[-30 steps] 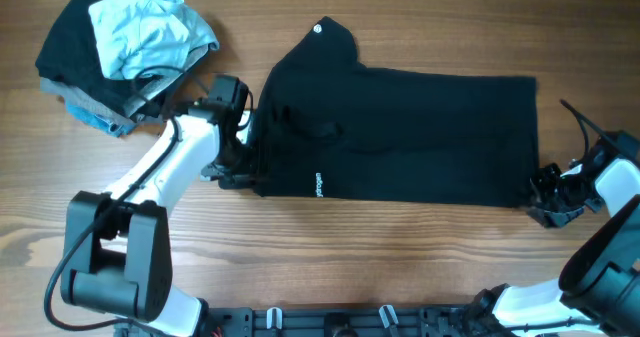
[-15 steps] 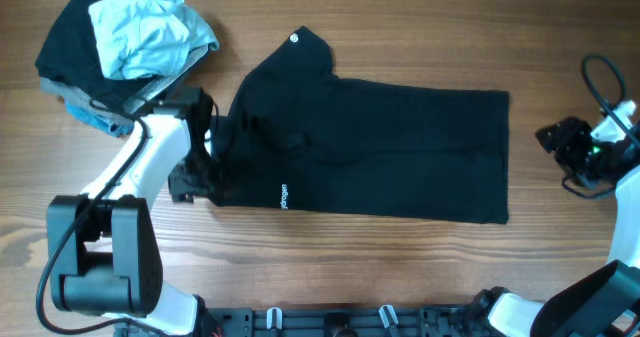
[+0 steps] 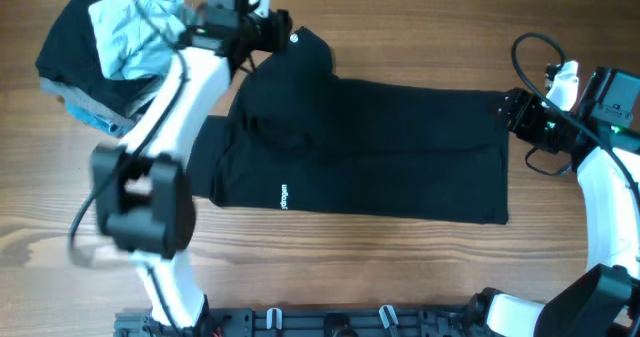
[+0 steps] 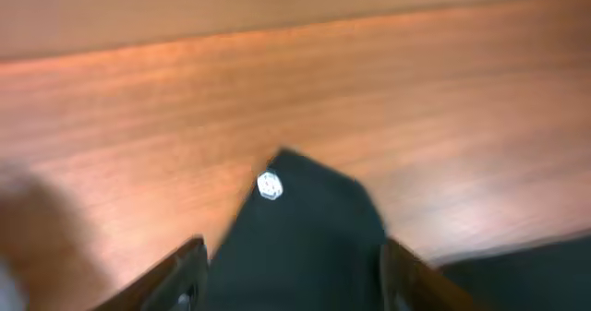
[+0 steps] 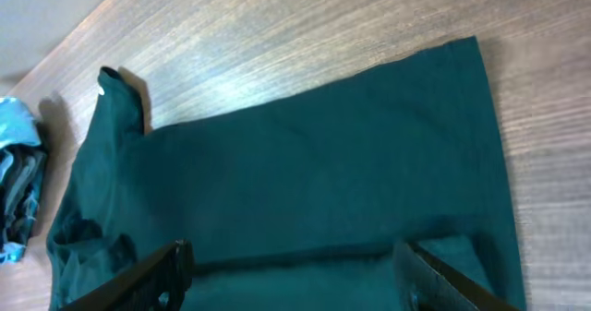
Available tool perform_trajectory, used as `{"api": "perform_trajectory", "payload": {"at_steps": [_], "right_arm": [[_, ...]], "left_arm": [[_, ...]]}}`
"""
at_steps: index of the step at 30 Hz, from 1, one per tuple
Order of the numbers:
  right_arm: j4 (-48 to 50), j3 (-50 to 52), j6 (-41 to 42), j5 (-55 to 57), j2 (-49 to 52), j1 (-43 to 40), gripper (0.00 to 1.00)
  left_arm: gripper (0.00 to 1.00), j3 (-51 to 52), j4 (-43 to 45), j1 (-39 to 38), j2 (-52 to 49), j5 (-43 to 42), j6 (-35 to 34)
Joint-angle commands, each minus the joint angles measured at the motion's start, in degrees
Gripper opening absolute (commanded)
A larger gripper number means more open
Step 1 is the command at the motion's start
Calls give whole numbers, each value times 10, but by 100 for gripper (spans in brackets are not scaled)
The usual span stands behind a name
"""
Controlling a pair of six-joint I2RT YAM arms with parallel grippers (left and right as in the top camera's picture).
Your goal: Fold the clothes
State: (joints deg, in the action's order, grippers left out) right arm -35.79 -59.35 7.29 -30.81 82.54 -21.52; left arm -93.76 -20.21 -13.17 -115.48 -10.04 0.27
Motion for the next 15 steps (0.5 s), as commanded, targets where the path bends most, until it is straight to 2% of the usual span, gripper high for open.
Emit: {"api": "perform_trajectory", "payload": {"at_steps": [1,4,7,10,12,14,15], "right_arm": [[-3,-6,4,3,-4,1,73],[-3,-6,4,4,-4,1,73],[-6,-6,4,3,-4,1,71],[-13,-6,3,3,-4,1,71],[-14,-6,4,3,-4,1,70],[-14,-6,3,3,-4,1,70],[-14,-6,3,3,-4,1,69]], "left_arm": [[61,3,82,-7,-108,-14,25],[62,3,147,-19,-166,-16,25],[88,3,195,-44,-212,-15,26],[90,3,224,-48,-231,-10,26],[79,3,235,-48,-242,-6,26],[46,3,231,-48,-242,-6,25],[19,3,226,-48,-237,-8,25]]}}
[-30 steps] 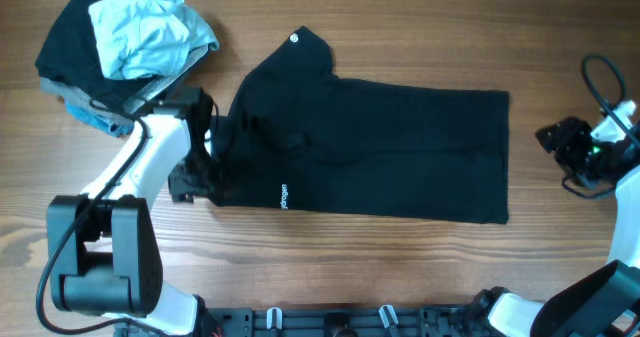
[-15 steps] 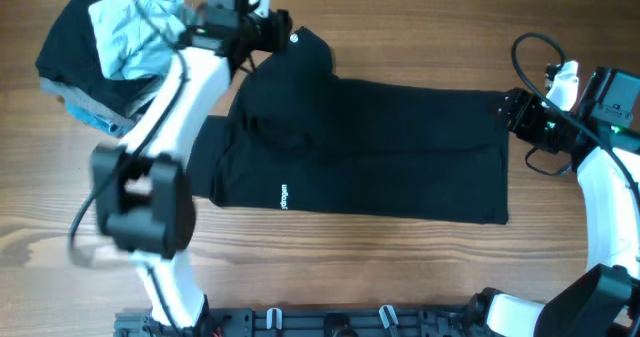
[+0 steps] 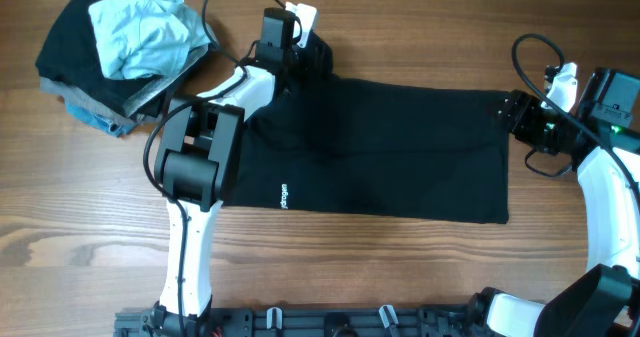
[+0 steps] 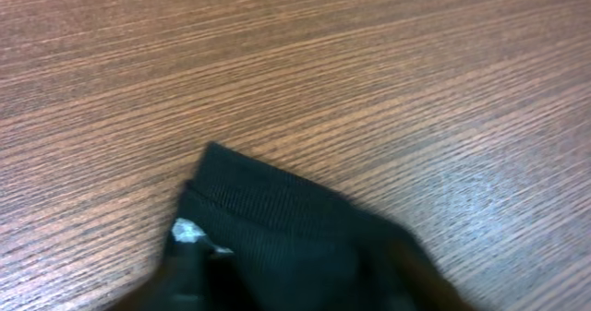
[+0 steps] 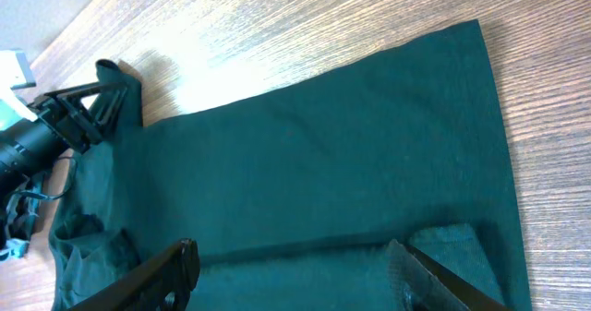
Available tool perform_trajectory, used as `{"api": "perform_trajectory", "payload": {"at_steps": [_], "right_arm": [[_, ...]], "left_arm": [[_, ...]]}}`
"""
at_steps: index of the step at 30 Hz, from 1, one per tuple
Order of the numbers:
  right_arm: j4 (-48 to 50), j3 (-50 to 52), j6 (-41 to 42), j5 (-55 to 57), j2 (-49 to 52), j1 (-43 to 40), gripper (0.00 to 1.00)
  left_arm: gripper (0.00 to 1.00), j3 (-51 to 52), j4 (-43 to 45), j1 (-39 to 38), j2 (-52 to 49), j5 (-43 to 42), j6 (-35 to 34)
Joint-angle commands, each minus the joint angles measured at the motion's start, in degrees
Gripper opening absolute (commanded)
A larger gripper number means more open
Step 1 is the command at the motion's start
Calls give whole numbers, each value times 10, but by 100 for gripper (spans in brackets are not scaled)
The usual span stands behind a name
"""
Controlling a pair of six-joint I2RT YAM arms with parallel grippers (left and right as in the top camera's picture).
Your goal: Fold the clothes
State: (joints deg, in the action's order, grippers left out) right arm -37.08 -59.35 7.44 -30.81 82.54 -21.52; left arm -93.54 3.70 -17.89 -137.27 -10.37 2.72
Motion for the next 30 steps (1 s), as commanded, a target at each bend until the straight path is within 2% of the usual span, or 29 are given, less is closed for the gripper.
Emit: {"api": "perform_trajectory", "payload": {"at_steps": [1,3,6,8,11,13,16,21,24,29,30], "right_arm": [[-1,-6,1,3,-4,1,67],[2,-6,0,24,-4,1,66],[7,-7,1,168,-3,1,61],[32,-7,0,198,5,1,61],[108,-8,2,185,43,1,61],[186,-8,1,187,101,1,57],[282,-9,1,114,195,3,59],[386,-19,0,106,313,35,65],[429,-19,-16,144,334,55,65],[443,-19,-30,198,352,66,64],[439,-19,-30,198,359,66,47]], "left_arm": [[4,0,-22,0,-8,-5,-2],[4,0,-47,0,34,-5,-2],[4,0,-121,0,123,6,-1],[4,0,-181,0,165,40,-1],[4,0,-259,0,208,44,-1],[4,0,-342,0,236,44,-1],[5,0,-409,0,245,44,-1],[8,0,-400,0,245,44,-1],[8,0,-399,0,245,44,-1],[8,0,-394,0,245,42,-1],[8,0,-393,-1,245,42,-1]]}}
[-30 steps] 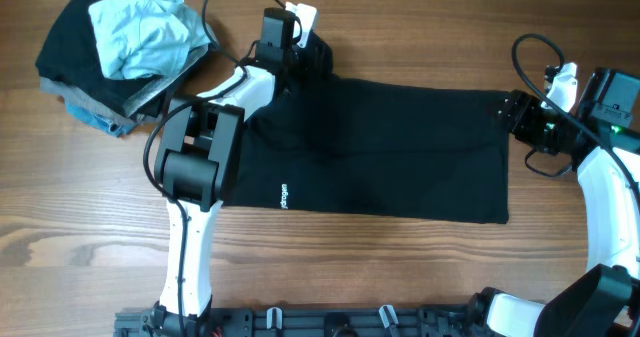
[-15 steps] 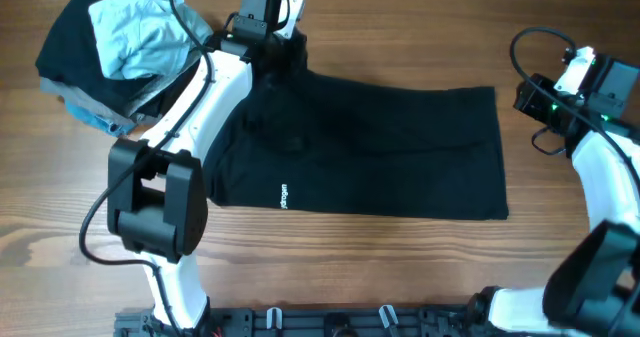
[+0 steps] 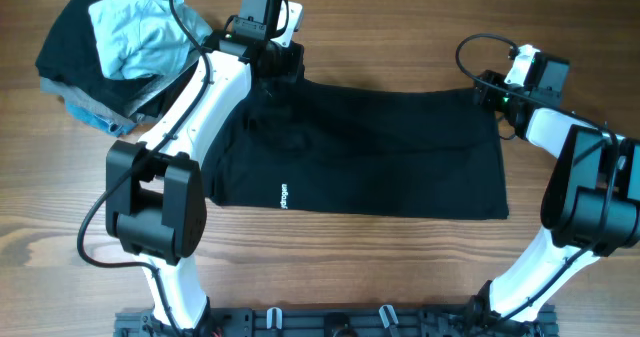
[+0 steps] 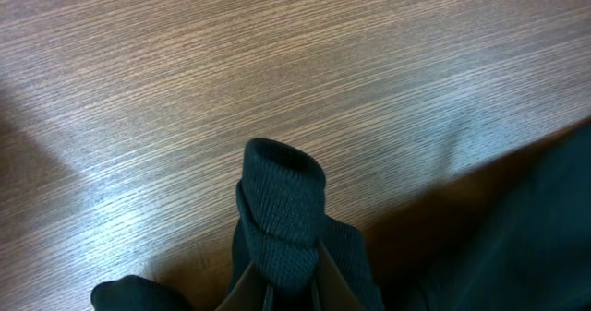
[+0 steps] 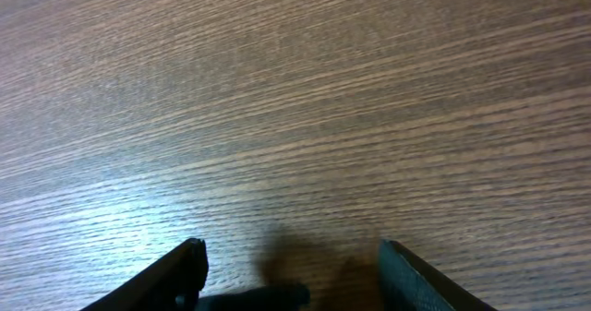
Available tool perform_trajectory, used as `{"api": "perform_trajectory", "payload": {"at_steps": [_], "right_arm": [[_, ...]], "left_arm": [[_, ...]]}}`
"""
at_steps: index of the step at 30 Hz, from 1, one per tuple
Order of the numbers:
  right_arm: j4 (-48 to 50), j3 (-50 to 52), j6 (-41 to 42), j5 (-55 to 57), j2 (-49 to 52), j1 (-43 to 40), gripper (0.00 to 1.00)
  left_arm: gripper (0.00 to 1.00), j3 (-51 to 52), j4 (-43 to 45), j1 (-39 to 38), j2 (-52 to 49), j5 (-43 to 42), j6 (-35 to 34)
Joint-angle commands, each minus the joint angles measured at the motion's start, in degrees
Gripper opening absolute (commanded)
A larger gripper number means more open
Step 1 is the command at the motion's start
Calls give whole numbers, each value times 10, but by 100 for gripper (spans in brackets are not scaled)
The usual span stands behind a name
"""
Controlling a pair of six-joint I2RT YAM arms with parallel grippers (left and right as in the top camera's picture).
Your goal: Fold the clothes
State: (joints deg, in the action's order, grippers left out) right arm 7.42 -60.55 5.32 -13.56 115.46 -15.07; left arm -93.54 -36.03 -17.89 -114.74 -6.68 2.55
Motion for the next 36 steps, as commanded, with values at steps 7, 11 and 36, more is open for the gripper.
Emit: {"api": "perform_trajectory", "payload": {"at_steps": [7,11,36], "right_arm": [[-26,-7,-19,-45,-21,-1,7],[-39,-7,28,-43,-101,-40,5],[-298,-7,83,-143,-178,-91,4]], "left_arm": [[8,0,11,-7,19,5,1],[9,0,41,-7,19,8,3],[4,0,-191,-7,20,10,2]]}}
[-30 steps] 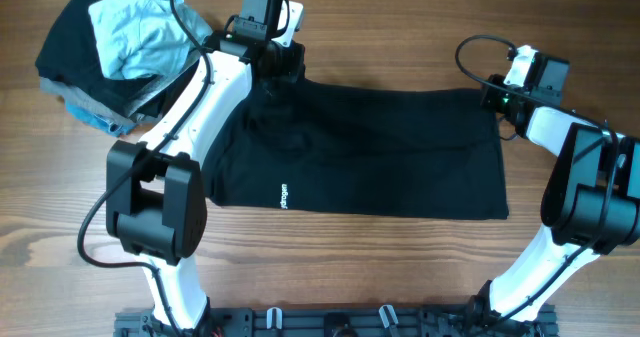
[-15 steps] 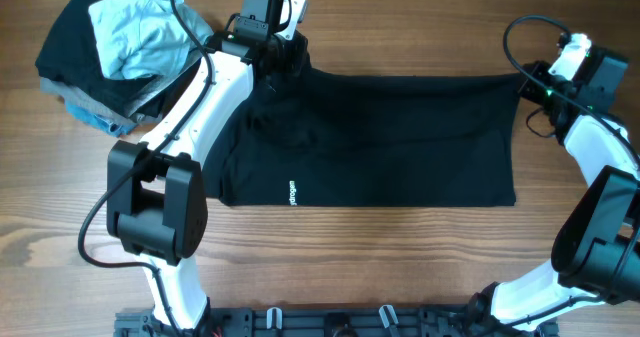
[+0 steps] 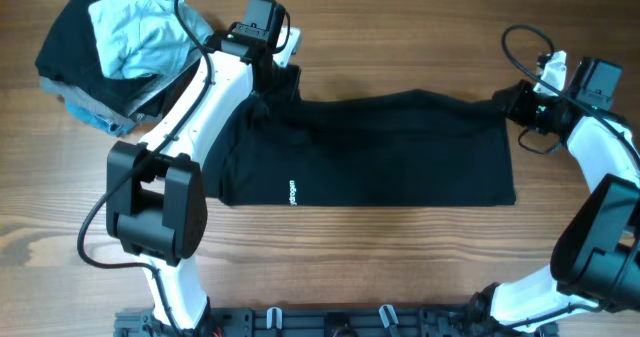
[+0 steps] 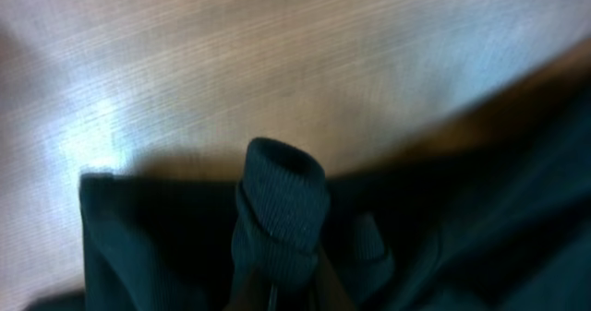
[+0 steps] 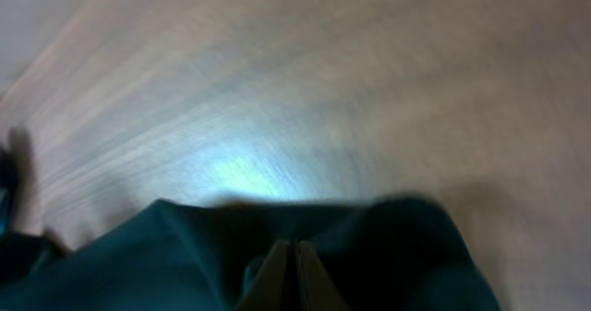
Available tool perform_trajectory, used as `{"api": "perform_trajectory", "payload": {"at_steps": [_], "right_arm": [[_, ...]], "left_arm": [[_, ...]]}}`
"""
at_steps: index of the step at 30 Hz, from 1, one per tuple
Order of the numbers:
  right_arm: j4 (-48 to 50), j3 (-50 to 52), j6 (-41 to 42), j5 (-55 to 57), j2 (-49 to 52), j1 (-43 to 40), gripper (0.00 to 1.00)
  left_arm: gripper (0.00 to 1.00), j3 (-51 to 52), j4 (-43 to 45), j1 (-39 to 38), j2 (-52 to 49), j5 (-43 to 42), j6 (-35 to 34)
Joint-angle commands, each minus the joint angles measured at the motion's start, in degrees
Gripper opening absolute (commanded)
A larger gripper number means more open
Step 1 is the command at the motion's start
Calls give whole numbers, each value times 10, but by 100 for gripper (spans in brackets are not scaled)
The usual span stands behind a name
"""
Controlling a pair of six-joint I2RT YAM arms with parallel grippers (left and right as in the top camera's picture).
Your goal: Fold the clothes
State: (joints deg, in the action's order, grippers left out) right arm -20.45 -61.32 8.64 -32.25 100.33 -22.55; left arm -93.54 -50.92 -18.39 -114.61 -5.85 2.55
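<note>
A black garment (image 3: 380,157) with a small white logo lies spread across the table's middle. My left gripper (image 3: 272,75) is shut on its ribbed cuff (image 4: 282,209) at the upper left corner, held slightly above the cloth. My right gripper (image 3: 520,105) is shut on the garment's upper right corner (image 5: 305,246), its fingers pressed together over dark fabric. The top edge between the two grippers looks lifted and slightly wrinkled.
A pile of clothes (image 3: 110,47) sits at the back left: dark items with a light blue one (image 3: 145,27) on top. Bare wooden table (image 3: 400,267) lies in front of the garment and beyond it at the back.
The right gripper was open at the garment's upper right edge; it is now shut on that corner and farther right. The left gripper, still shut on the cuff, sits lower over the cloth.
First the left gripper was open over the upper left cuff and the right one open, off to the right. Then the left reached the cuff and was shut on it while the right came to the top right corner. Now both hold corners.
</note>
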Motion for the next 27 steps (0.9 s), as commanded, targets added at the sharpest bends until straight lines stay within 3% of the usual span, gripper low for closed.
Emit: {"api": "perform_trajectory", "payload": {"at_steps": [1,9,13,17,19,20,21,22,24,26,27], "right_arm": [[-25,1,48,44,-33,-24,4],[-151,1,55,103,-53,-51,4],[-191,1,55,136,-53,-51,5],[-240,1,54,183,-54,-51,8],[-247,1,54,194,-53,-51,26],[-254,1,50,194,-54,-51,50],[-252,1,50,194,-54,-51,63],[-248,1,51,193,-53,-51,65],[-243,1,51,187,-54,-51,65],[-240,1,51,186,-53,-51,65],[-238,1,51,178,-53,-51,65]], "left_arm": [[4,0,-57,-2,19,2,2],[4,0,-179,-2,19,1,2],[14,1,-197,-2,19,-4,0],[16,1,-210,-2,19,-12,0],[30,1,-223,-2,19,-12,0],[43,1,-229,-2,19,-12,0],[54,1,-238,-2,19,-12,0],[62,1,-239,-2,19,-12,0],[66,2,-226,-2,19,-11,1],[62,7,-193,-1,19,-11,1],[56,25,-153,-1,19,-10,1]]}}
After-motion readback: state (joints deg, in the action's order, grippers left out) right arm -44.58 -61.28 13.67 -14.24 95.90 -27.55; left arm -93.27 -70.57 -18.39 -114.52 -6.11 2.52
